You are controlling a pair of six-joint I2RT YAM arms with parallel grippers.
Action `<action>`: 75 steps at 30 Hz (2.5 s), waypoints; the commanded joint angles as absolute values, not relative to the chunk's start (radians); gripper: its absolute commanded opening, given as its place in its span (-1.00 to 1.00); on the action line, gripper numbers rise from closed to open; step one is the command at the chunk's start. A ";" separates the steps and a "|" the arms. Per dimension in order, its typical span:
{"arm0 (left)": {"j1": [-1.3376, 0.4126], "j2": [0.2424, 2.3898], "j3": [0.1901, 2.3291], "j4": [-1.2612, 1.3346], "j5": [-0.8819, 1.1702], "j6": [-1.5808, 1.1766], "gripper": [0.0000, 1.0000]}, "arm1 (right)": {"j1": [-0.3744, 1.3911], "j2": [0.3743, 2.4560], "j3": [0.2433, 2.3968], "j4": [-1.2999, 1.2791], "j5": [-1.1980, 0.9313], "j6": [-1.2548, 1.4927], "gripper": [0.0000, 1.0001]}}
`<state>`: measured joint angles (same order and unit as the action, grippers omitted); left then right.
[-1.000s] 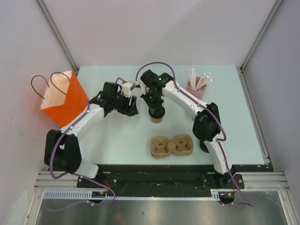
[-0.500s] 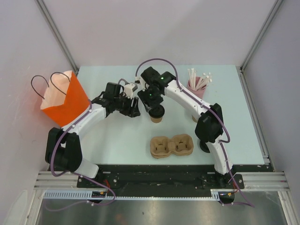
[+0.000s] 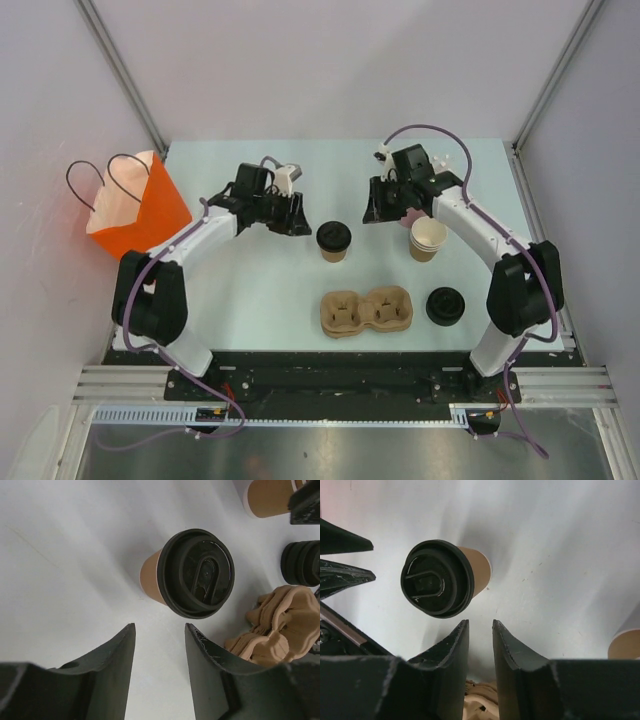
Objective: Pack the takeout coffee
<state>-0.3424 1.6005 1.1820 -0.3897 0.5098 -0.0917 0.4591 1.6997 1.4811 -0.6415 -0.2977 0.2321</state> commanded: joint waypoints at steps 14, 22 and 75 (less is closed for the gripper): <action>-0.371 1.709 1.241 -0.334 0.618 -0.206 -0.23 | 0.425 1.827 1.448 -0.454 -0.503 0.278 -0.57; -0.376 1.744 1.244 -0.331 0.615 -0.207 -0.28 | 0.423 1.867 1.447 -0.462 -0.517 0.273 -0.63; -0.370 1.695 1.243 -0.305 0.558 -0.133 -0.54 | 0.463 1.801 1.316 -0.321 -0.468 0.264 -0.90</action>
<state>-0.3702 1.6859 1.2026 -0.3115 0.5743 -0.1616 0.4431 1.8111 1.2419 -0.3023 -0.4969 0.2905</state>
